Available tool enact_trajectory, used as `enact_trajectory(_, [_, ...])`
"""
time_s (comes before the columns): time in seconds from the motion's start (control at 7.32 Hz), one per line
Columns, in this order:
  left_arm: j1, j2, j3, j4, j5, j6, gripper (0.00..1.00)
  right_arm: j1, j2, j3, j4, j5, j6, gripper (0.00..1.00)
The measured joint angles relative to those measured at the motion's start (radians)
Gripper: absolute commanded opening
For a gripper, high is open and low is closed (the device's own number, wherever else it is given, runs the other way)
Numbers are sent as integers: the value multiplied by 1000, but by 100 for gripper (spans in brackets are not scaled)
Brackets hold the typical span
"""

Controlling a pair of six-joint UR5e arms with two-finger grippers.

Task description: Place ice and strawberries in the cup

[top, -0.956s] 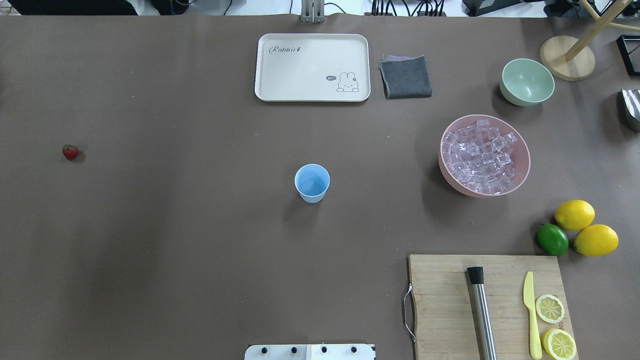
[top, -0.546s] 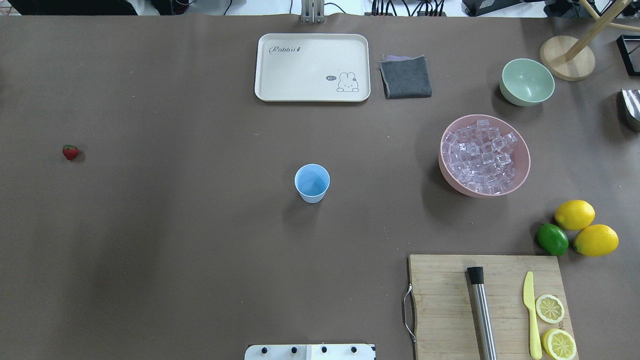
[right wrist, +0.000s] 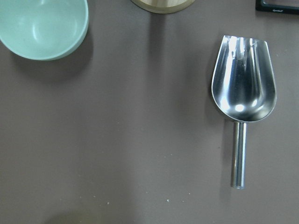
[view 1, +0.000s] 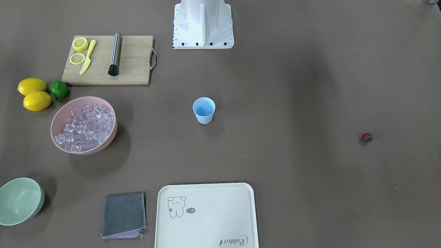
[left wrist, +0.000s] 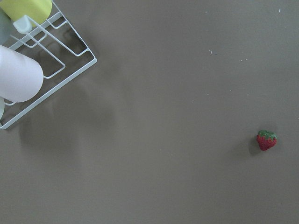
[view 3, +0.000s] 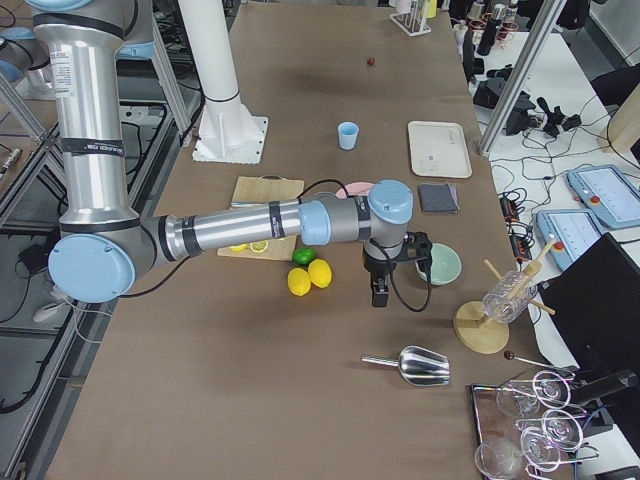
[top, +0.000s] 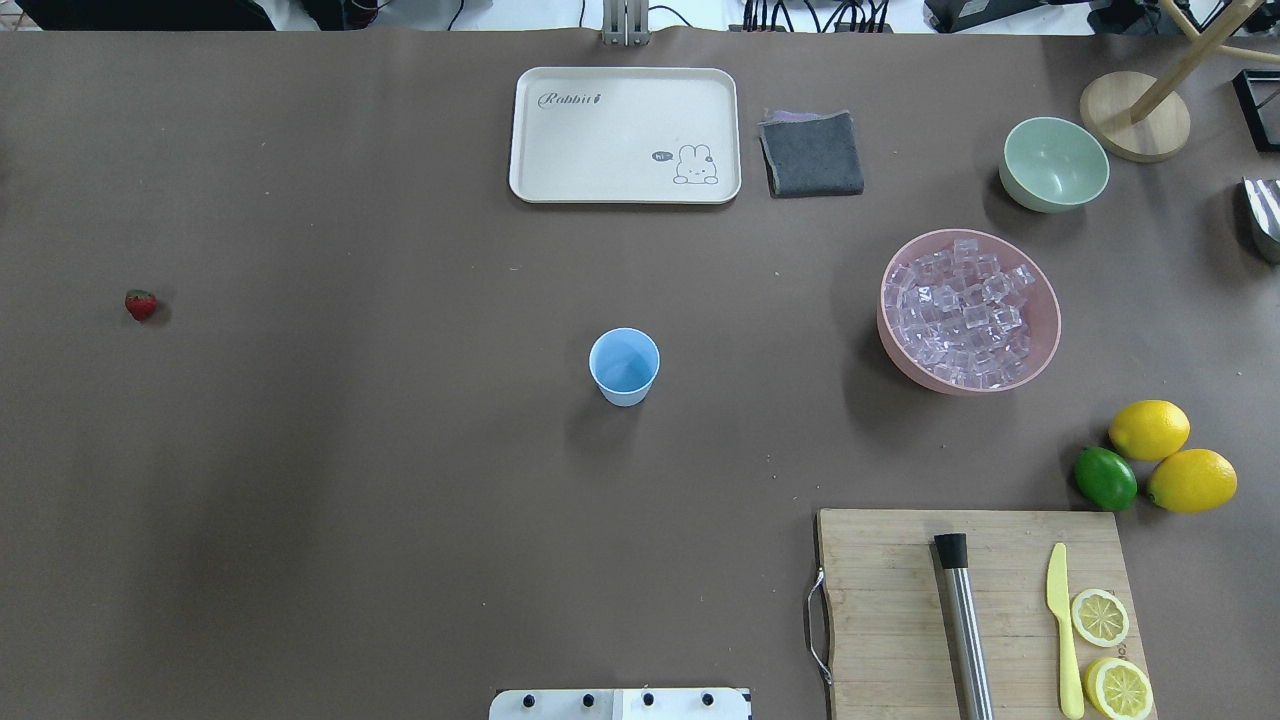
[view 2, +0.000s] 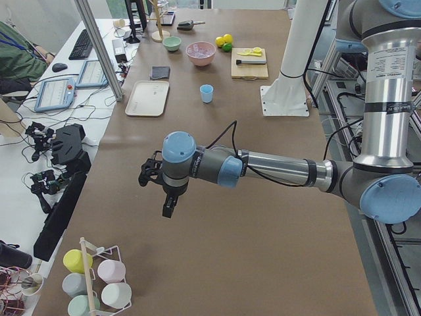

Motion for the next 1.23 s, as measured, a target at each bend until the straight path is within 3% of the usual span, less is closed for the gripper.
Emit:
enact_trajectory(0.41, [0, -2, -1, -1, -1, 0, 98, -166, 103, 77, 0, -10, 288, 100])
enact_trajectory(0.82, [0, -1, 0, -2, -1, 1, 98, -331, 196, 112, 1, -131, 490, 100])
enact_trajectory(1.23, [0, -1, 1, -2, -2, 2, 98, -439, 242, 116, 12, -187, 692, 100])
